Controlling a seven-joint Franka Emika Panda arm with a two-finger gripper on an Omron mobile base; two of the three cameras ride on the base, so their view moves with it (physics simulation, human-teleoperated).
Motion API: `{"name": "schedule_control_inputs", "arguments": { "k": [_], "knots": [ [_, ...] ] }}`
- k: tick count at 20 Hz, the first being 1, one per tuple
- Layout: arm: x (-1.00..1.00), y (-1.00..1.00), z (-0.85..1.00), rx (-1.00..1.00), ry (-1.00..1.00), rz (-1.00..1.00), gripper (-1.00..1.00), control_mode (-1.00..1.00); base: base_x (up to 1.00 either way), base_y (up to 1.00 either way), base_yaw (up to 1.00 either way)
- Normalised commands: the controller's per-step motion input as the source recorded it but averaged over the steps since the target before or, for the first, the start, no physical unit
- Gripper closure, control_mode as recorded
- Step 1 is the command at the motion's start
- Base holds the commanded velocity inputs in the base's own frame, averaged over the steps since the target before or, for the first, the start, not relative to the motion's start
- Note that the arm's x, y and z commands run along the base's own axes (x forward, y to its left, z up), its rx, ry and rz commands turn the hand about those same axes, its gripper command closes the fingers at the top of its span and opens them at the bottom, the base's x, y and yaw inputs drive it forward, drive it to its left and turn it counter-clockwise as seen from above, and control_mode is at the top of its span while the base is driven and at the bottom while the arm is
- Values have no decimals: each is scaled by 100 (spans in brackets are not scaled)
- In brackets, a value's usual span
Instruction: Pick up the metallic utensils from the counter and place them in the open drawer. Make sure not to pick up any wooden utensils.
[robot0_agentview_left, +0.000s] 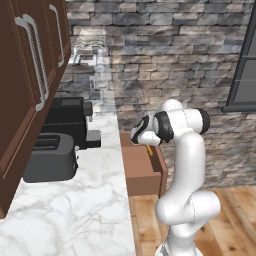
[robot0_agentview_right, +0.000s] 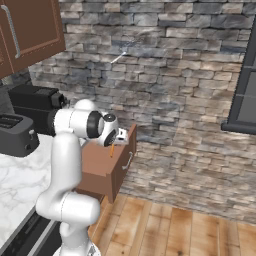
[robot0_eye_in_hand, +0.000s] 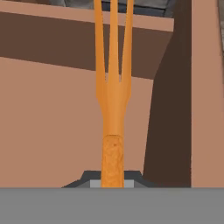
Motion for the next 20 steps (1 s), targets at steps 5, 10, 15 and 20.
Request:
{"name": "schedule_control_inputs", "arguments": {
  "k": [5,10,15,20],
  "knots": [
    [18,-13,-41,0,1,0,100,-100,0,0,0],
    [1,-70,-50,0,6,0,100,-100,0,0,0],
    [0,-100,-55,0,6,0,100,-100,0,0,0],
    [-5,-100,-31,0,7,0,100,-100,0,0,0]
  ]
}}
